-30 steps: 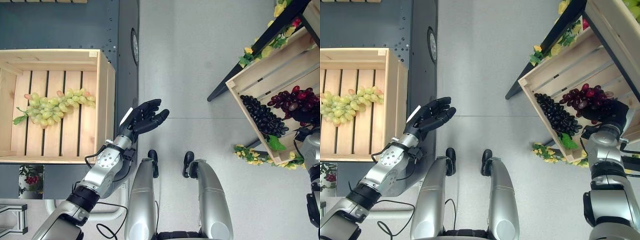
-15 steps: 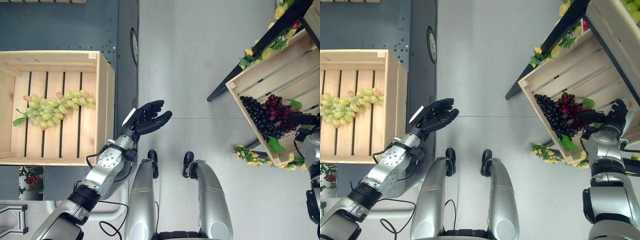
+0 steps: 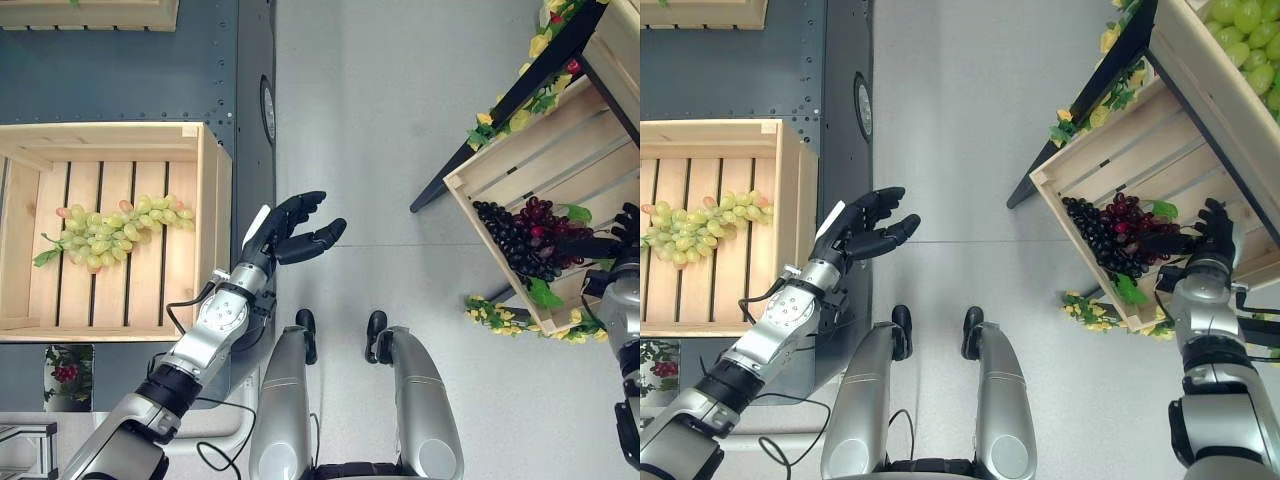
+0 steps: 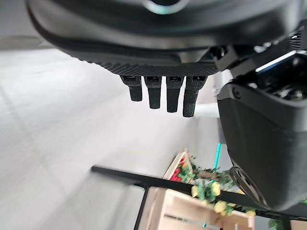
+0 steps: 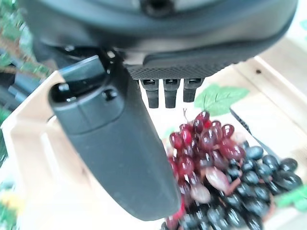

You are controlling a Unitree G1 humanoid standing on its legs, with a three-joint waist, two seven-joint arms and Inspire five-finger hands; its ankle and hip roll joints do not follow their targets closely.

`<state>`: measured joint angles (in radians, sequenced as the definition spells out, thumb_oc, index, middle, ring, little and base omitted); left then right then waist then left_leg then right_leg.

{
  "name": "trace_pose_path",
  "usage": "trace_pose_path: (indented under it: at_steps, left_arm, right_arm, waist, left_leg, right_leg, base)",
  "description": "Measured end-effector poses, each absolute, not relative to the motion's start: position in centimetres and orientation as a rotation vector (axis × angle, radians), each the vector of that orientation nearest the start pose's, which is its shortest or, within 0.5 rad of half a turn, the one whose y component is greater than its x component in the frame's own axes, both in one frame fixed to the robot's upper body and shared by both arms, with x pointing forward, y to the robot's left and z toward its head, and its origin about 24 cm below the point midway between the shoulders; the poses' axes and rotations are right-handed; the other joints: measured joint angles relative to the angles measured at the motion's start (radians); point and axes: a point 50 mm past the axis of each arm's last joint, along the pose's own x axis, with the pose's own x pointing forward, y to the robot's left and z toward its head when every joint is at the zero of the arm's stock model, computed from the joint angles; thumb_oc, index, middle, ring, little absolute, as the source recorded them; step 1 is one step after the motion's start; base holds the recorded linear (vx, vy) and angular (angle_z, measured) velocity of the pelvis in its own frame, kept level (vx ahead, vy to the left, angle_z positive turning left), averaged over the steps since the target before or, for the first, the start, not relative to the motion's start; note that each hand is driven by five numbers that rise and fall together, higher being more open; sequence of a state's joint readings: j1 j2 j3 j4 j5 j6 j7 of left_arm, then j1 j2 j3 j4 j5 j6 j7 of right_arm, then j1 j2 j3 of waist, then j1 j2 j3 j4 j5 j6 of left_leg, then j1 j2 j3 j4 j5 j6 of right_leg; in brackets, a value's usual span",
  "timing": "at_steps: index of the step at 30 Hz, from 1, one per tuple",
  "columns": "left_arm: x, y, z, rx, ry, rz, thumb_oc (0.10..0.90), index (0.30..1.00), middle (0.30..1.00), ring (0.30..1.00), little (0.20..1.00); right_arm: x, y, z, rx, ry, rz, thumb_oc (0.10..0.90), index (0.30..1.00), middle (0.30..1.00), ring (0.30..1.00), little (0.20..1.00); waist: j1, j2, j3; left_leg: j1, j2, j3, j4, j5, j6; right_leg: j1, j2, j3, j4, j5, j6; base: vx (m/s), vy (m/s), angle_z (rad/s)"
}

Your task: Pick up the fruits from the basket on one side to the basket on the other side

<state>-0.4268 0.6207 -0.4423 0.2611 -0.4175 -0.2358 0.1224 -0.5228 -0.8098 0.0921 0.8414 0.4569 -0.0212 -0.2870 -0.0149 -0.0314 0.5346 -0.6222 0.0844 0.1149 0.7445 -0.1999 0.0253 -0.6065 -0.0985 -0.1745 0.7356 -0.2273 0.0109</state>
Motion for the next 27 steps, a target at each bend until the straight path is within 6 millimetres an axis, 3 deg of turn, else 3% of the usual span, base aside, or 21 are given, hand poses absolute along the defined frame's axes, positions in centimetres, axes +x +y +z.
trace_pose_path:
  at_steps: [5,9,14,21,27]
  left_arm:
    - [32.0,18.3,13.9,0.251,-0.379,-0.156,0.800,0.900,0.900,0.900,0.900]
    - [32.0,19.2,16.1,0.236,-0.500,-0.061,0.800,0.900,0.900,0.900,0.900]
    - [31.7,21.7,18.2,0.191,-0.617,0.178,0.800,0.900,0.900,0.900,0.900]
    - [32.0,24.5,18.6,0.171,-0.628,0.372,0.800,0.900,0.900,0.900,0.900]
    - [32.2,28.7,18.6,0.504,-0.576,0.513,0.800,0.900,0.900,0.900,0.900]
  right_arm:
    - [30.2,-35.8,8.7,-0.396,0.166,-0.544,0.800,0.900,0.900,0.900,0.900]
    - [30.1,-35.4,8.2,-0.412,0.170,-0.527,0.800,0.900,0.900,0.900,0.900]
    - [30.3,-34.6,7.8,-0.464,0.172,-0.498,0.800,0.900,0.900,0.900,0.900]
    - [30.7,-33.3,7.1,-0.487,0.187,-0.429,0.800,0.900,0.900,0.900,0.900]
    - [31.1,-32.6,7.0,-0.519,0.199,-0.350,0.800,0.900,0.900,0.900,0.900]
  waist:
    - [-0.001,-0.001,0.000]
    - [0.000,-0.001,0.000]
    - [-0.004,-0.002,0.000]
    - [0.008,-0.001,-0.001]
    - [0.005,-0.001,-0.001]
  left_leg:
    - [0.053,-0.008,0.005,-0.022,-0.001,0.006]
    - [0.054,-0.010,0.004,-0.022,0.001,0.005]
    - [0.056,-0.014,0.003,-0.024,0.004,0.002]
    - [0.090,-0.021,0.005,-0.042,0.009,-0.005]
    - [0.083,-0.017,0.013,-0.049,0.015,-0.008]
  right_leg:
    - [0.045,-0.022,-0.005,-0.005,-0.006,0.003]
    - [0.047,-0.026,-0.009,-0.001,-0.013,0.004]
    - [0.048,-0.036,-0.022,0.009,-0.018,-0.004]
    - [0.077,-0.054,-0.034,0.011,-0.027,-0.005]
    - [0.074,-0.068,-0.052,0.019,-0.035,-0.009]
  base:
    - [0.00,0.009,0.01]
    - [0.01,0.006,0.04]
    - [0.00,0.005,0.02]
    - [0.01,0.030,0.04]
    - [0.01,0.046,0.10]
